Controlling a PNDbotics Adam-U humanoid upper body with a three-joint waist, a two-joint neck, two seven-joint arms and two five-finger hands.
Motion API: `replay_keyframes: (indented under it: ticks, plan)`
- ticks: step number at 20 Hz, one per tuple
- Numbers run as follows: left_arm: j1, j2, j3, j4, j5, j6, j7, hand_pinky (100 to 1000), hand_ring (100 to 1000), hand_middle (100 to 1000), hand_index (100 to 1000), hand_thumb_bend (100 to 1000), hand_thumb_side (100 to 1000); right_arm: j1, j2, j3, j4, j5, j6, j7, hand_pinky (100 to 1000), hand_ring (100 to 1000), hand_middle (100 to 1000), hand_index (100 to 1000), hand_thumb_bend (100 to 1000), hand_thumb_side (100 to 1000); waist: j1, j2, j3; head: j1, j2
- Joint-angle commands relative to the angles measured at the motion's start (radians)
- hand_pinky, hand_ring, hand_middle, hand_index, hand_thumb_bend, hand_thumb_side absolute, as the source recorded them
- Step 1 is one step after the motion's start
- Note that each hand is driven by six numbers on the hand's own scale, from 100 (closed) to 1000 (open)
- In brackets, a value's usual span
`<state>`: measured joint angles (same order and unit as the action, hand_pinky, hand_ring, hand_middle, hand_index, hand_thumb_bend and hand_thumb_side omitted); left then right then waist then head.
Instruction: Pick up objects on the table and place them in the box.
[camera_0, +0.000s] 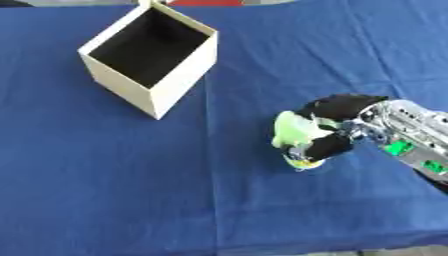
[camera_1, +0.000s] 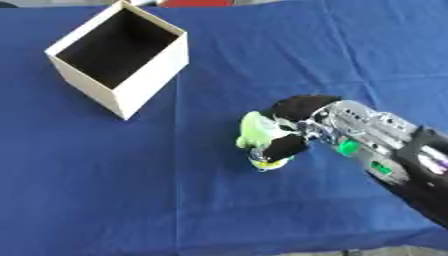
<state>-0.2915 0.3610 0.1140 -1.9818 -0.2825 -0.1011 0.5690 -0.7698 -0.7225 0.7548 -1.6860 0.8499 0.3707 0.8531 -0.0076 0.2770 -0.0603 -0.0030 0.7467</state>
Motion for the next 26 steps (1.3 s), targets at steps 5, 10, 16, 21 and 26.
replay_keyframes:
  ticks: [5,10,16,21,26]
  plan:
    - [-0.007,0.011,0.003,-0.018,0.002,-0.001,0.000,492,607,690,867,357,712,-0.011,-0.005,-0.006,-0.039,-0.065,0.152,-0.050,832,752,650,872,100,728,0.002,-0.013,0.001,-0.001,0.003]
    - [-0.005,0.011,0.006,-0.018,0.001,0.001,0.001,492,608,685,867,355,711,-0.006,-0.035,-0.038,-0.171,-0.296,0.330,-0.106,865,781,702,920,100,483,0.001,-0.013,-0.002,0.002,0.004]
    - [-0.005,0.012,0.006,-0.018,0.000,0.001,0.001,492,607,682,866,351,710,-0.017,-0.065,-0.069,-0.309,-0.467,0.495,-0.172,866,780,707,926,100,122,-0.001,-0.015,-0.004,0.003,0.000]
    - [-0.004,0.013,0.007,-0.018,-0.001,0.002,0.002,492,607,680,866,347,708,-0.050,-0.070,-0.076,-0.314,-0.498,0.501,-0.244,859,774,716,925,100,137,-0.002,-0.018,-0.004,0.005,-0.001]
    - [-0.008,0.013,0.004,-0.018,0.000,0.000,0.000,492,608,679,865,351,709,-0.184,-0.038,-0.073,-0.314,-0.440,0.472,-0.222,857,779,728,910,100,150,-0.003,-0.020,-0.006,0.004,-0.008]
